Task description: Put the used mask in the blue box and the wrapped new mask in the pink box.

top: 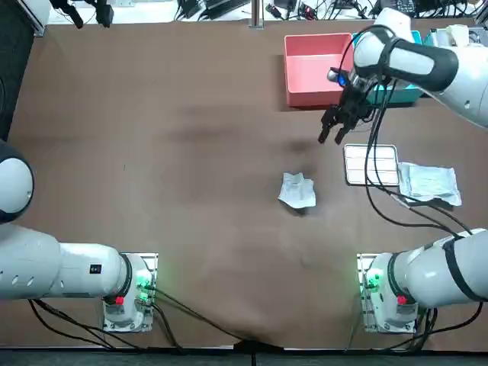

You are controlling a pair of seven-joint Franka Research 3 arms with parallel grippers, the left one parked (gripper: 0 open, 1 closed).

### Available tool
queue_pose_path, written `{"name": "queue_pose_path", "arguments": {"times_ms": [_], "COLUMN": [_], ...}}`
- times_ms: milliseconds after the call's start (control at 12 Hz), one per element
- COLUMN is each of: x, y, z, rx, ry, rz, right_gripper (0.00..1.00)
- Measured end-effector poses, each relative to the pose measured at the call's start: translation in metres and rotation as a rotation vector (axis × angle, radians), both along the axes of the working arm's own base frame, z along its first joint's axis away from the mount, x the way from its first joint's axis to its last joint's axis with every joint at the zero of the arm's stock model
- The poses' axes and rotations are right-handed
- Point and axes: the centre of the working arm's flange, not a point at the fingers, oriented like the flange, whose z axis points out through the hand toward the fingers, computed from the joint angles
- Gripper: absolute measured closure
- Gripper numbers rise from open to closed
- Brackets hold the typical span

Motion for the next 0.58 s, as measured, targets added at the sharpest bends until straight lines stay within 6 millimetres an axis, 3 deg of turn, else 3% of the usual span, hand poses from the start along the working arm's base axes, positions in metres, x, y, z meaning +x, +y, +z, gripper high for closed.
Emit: {"name": "queue_pose_path", "arguments": {"times_ms": [583], "x": [-0.015], "y": [0.033], "z": [-0.051], "rx": [-0.042], "ry": [0.052], "rz": [0.063], "right_gripper": [0.02]}}
